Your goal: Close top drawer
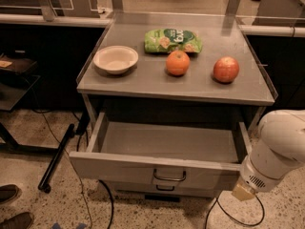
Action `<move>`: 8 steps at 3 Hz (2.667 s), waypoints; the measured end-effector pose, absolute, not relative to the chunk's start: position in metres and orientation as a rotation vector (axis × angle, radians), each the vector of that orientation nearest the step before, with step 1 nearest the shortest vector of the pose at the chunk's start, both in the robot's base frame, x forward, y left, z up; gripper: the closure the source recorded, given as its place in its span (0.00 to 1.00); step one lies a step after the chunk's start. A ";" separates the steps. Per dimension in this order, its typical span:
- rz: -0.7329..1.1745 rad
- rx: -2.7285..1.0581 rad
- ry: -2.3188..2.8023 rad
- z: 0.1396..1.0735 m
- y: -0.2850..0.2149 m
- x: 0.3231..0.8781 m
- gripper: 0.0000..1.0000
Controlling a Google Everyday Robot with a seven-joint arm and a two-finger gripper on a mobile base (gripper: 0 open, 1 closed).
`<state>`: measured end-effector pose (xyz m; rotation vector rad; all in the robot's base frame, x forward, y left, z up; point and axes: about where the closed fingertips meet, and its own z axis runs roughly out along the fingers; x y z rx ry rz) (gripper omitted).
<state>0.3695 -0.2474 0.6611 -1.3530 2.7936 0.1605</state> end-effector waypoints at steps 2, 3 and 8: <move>0.119 -1.336 2.757 0.665 -0.236 0.403 1.00; 0.057 -1.315 2.718 0.664 -0.229 0.443 1.00; 0.030 -1.205 2.663 0.661 -0.218 0.505 1.00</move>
Offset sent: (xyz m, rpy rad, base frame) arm 0.1150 0.0294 0.0063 -0.0370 -0.1642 -0.0112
